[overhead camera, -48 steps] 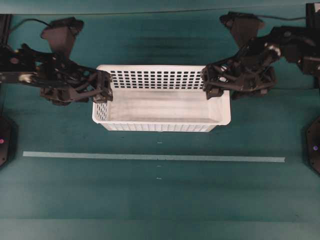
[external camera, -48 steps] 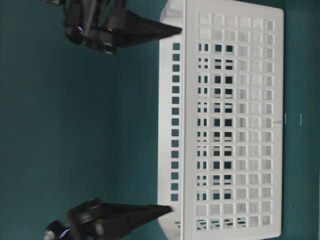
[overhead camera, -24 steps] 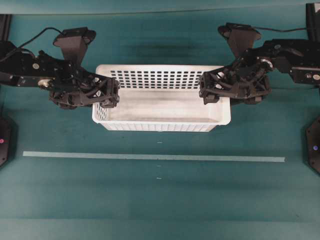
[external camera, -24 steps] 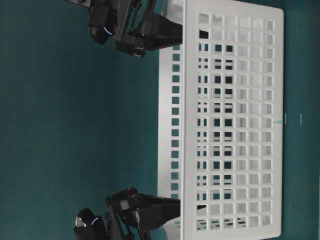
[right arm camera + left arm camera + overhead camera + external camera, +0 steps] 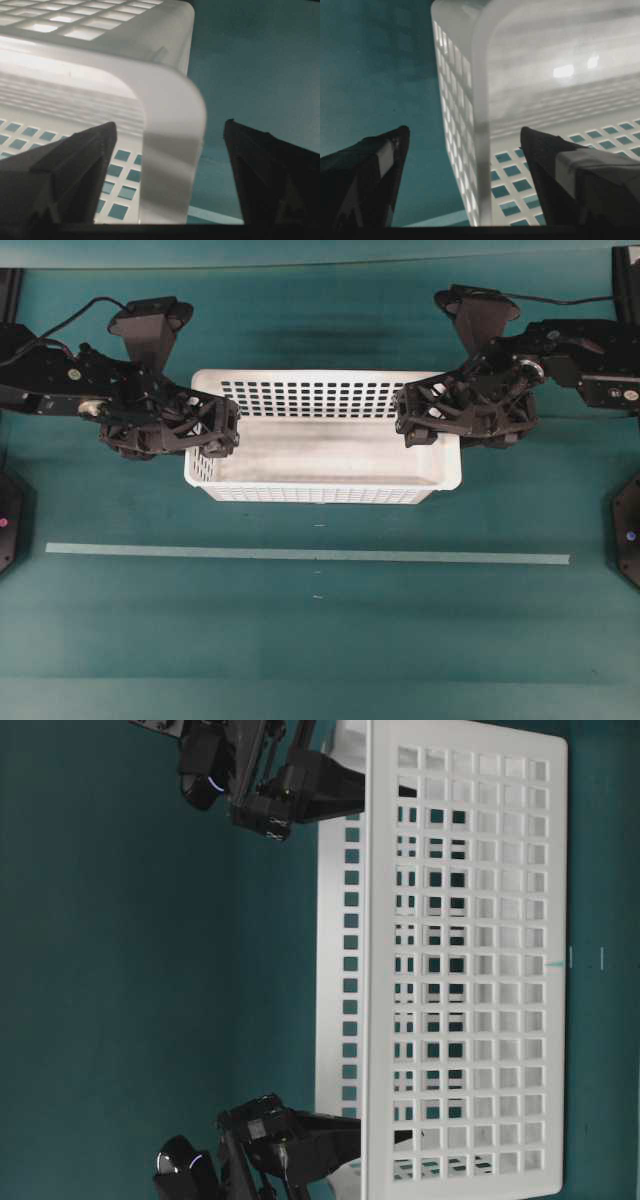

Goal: Lift the white basket with both hands.
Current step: 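Close left and right grippers on the basket's end rims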

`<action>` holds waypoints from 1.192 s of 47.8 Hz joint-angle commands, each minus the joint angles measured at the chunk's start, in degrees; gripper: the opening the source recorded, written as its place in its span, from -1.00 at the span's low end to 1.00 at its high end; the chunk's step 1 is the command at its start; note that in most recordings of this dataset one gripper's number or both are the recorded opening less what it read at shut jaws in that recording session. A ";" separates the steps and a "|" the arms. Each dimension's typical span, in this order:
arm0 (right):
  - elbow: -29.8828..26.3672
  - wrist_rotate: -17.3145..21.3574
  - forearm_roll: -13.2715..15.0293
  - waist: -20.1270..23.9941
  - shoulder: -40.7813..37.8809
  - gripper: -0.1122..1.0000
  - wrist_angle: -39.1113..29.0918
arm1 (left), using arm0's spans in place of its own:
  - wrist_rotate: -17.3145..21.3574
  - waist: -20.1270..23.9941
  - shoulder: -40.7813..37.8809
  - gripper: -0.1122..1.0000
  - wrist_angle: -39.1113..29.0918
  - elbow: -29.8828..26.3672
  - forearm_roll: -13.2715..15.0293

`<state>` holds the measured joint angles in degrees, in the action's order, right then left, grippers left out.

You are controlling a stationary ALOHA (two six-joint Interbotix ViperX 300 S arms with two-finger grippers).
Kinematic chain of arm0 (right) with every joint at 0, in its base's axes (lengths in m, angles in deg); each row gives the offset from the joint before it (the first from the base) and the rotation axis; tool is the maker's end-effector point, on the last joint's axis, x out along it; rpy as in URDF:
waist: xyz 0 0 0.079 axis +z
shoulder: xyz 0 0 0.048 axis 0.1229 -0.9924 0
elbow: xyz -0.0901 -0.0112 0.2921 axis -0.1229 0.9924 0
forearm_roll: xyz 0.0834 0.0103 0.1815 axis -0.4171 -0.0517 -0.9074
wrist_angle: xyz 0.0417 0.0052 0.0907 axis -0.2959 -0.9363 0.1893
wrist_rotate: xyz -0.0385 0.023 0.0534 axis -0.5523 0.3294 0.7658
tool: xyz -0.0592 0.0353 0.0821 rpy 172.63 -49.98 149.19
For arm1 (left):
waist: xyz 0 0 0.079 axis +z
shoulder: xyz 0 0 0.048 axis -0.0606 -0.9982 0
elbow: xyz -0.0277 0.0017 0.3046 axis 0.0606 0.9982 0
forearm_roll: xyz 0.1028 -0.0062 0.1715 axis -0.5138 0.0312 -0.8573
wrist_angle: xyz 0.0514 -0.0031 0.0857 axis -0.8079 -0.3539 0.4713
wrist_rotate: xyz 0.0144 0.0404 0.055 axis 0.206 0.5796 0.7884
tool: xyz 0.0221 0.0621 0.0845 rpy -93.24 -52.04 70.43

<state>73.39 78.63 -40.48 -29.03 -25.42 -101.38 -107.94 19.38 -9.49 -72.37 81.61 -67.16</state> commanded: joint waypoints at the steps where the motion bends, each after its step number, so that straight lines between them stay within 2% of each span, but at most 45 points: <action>1: -0.44 0.09 -0.18 0.35 -0.44 0.64 0.00 | 0.00 0.18 0.26 0.73 0.70 -0.44 -0.18; 5: -0.26 0.00 -0.26 0.26 -0.44 0.33 0.00 | -0.18 0.18 0.26 0.48 0.97 -0.53 -0.18; 12: 0.18 -0.26 -0.09 -0.18 -0.44 -0.30 -0.18 | 0.00 0.18 0.35 -0.28 1.93 -0.35 -0.18; 15: 0.18 -0.26 -0.09 -0.18 -0.44 -0.44 0.00 | 0.00 0.18 0.35 -0.54 2.11 -0.26 -0.18; 18: 0.26 -0.26 -0.09 -0.18 -0.44 -0.44 0.09 | 0.00 0.18 0.44 -0.68 2.02 -0.18 -0.26; 33: 0.35 -0.18 0.00 -0.18 -0.35 -0.44 0.53 | 0.18 0.18 0.53 -0.71 1.85 -0.09 -0.35; 45: -1.49 -0.09 0.00 -0.26 1.49 -0.44 -3.25 | 0.00 0.18 3.96 -0.71 -1.05 -0.62 -0.26; 57: -1.32 -0.18 0.00 -0.26 1.76 -0.44 -3.34 | -0.09 0.18 4.39 -0.71 -0.97 -0.44 -0.35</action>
<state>71.98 78.72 -40.74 -29.38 -23.93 -104.19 -108.21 19.38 -6.32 -73.43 81.70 -67.25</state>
